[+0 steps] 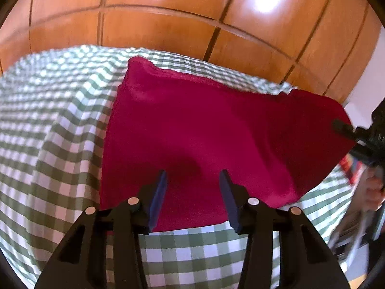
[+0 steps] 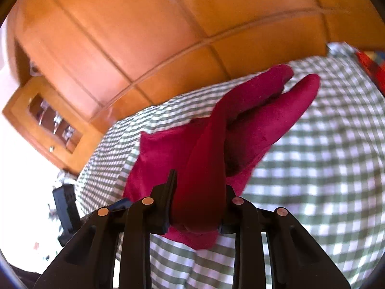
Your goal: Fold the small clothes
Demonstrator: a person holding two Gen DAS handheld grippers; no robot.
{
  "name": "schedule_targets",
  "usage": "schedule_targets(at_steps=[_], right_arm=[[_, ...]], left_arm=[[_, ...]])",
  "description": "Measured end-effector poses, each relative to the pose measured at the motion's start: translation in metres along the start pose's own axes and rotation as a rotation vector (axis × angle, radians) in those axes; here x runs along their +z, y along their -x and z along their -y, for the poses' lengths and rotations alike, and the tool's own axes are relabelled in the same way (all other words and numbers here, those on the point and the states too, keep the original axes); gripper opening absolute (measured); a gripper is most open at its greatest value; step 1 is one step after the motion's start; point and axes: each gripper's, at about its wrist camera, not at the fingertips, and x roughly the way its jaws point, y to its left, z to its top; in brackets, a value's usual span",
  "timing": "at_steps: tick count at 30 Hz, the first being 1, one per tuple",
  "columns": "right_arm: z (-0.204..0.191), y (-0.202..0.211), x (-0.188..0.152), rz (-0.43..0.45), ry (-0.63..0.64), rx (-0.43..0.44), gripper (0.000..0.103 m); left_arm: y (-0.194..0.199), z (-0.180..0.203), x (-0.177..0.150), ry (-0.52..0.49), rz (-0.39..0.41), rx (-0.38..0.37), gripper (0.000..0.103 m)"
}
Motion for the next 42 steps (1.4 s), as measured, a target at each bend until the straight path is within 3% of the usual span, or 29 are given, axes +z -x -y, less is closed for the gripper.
schedule_targets(at_steps=[4,12,16,27,32,38,40,42], right_arm=[[-0.023,-0.018,0.005,-0.021,0.063,0.007,0.026],[-0.08,-0.052,0.008,-0.078,0.184,0.099,0.026],[-0.109,-0.082,0.002,-0.135,0.244,0.147,0.026],[-0.16,-0.157,-0.059,-0.354,0.393,0.195,0.026],[-0.163,-0.161,-0.07,-0.369,0.452,0.18,0.026],[-0.165,-0.142,-0.07,-0.329,0.493,0.178,0.026],[-0.162,-0.139,-0.069,-0.322,0.477,0.19,0.038],[-0.158,-0.132,-0.067,-0.317,0.44,0.224,0.059]], left_arm=[[0.011,-0.024,0.006,0.092,0.014,-0.07,0.041],[0.023,-0.045,0.013,0.132,0.048,-0.069,0.04],[0.031,-0.069,0.02,0.221,0.07,-0.115,0.04],[0.031,-0.109,0.034,0.38,0.073,-0.307,0.041],[0.014,-0.107,0.048,0.375,0.007,-0.412,0.06],[-0.027,-0.098,0.059,0.36,-0.128,-0.409,0.062],[-0.03,-0.088,0.064,0.322,-0.134,-0.419,0.051],[-0.03,-0.076,0.069,0.264,-0.129,-0.38,0.035]])
